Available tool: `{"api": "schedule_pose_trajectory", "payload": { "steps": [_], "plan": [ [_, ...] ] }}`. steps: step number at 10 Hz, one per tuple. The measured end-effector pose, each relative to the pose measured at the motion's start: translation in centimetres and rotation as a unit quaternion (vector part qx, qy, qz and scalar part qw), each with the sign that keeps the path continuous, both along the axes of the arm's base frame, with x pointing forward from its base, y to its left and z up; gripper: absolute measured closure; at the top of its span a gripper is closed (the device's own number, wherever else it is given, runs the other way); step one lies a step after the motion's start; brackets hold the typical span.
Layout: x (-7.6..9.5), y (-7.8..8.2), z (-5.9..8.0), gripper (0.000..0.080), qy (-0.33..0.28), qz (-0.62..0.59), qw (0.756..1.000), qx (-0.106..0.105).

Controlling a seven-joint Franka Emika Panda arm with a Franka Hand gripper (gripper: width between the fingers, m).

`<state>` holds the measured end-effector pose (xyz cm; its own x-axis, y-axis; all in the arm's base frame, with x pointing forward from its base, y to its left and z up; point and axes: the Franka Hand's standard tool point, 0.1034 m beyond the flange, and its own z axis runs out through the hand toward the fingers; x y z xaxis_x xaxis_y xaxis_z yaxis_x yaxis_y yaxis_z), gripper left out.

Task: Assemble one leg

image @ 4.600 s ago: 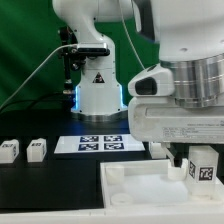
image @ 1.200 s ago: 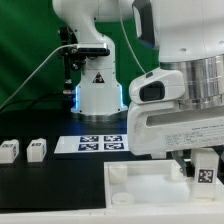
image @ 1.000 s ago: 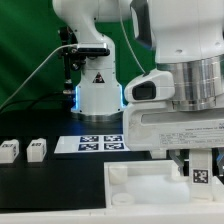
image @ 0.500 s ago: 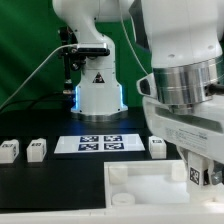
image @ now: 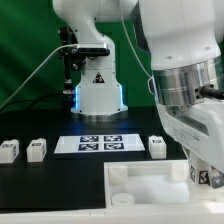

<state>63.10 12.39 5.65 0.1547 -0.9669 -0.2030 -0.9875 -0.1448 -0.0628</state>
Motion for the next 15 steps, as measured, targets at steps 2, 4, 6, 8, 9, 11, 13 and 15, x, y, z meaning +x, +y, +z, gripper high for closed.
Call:
{"api": "schedule_pose_trajectory", "payload": {
  "steps": [2,4,6,8,9,11,13,15],
  "plan": [
    [-0.03,-0.05,0.10,0.0179,-0.028,0.138,0.990,-0.005],
    [-0.10,-0.08,0.26,0.0154,-0.053,0.302,0.951,-0.020],
    [-0.11,-0.26,0.17,0.0151,-0.069,0.383,0.921,-0.022],
    [-0.13,-0.34,0.14,0.0150,-0.086,0.483,0.871,-0.029],
    [-0.19,-0.23,0.14,0.0150,-0.089,0.572,0.814,-0.049],
    [-0.16,0.08,0.15,0.0150,-0.094,0.638,0.762,-0.061],
    [-0.16,0.08,0.14,0.0159,-0.092,0.623,0.774,-0.061],
    [-0.19,0.02,0.11,0.0509,-0.080,0.544,0.833,-0.060]
  ]
}}
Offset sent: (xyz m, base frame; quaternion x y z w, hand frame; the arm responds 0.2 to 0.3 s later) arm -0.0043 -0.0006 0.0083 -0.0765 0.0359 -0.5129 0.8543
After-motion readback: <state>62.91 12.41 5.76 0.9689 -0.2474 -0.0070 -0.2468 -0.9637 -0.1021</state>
